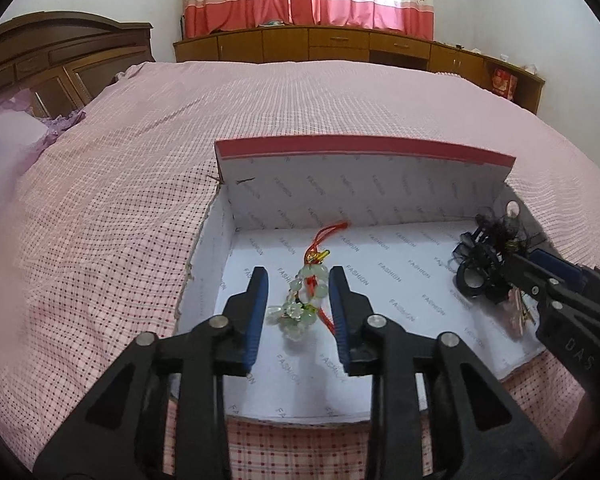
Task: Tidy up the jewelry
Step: 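Lower and open left tool on the jade bracelet while right tool releases the hairpin, then lift both open tools out of the shoebox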
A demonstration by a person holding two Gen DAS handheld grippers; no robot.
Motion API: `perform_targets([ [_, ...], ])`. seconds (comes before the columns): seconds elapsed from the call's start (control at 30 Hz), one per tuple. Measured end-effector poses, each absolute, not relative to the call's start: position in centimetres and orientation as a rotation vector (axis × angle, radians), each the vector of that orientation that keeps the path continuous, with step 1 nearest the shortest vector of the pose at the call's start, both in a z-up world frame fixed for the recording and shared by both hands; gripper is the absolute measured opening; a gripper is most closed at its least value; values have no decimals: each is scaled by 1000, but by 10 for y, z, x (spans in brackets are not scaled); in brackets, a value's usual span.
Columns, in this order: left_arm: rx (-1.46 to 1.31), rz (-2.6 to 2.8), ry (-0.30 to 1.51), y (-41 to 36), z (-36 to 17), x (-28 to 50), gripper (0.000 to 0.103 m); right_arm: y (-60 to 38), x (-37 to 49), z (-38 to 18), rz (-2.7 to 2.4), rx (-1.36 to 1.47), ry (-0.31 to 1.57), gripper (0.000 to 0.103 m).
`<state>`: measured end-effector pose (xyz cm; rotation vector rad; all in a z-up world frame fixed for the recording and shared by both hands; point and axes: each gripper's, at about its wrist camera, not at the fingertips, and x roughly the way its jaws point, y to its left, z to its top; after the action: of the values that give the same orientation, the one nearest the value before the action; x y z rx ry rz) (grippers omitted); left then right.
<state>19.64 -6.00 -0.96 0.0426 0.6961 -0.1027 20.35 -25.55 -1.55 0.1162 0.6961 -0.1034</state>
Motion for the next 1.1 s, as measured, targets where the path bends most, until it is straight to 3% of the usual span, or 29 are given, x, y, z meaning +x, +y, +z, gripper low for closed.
perform_targets([
  [0.23, 37, -111, 663, -57, 8, 185, 25, -251, 195, 0, -86, 113, 662, 44],
  [1.1, -15, -158, 561, -25, 63, 107, 25, -247, 109, 40, -24, 120, 561, 44],
])
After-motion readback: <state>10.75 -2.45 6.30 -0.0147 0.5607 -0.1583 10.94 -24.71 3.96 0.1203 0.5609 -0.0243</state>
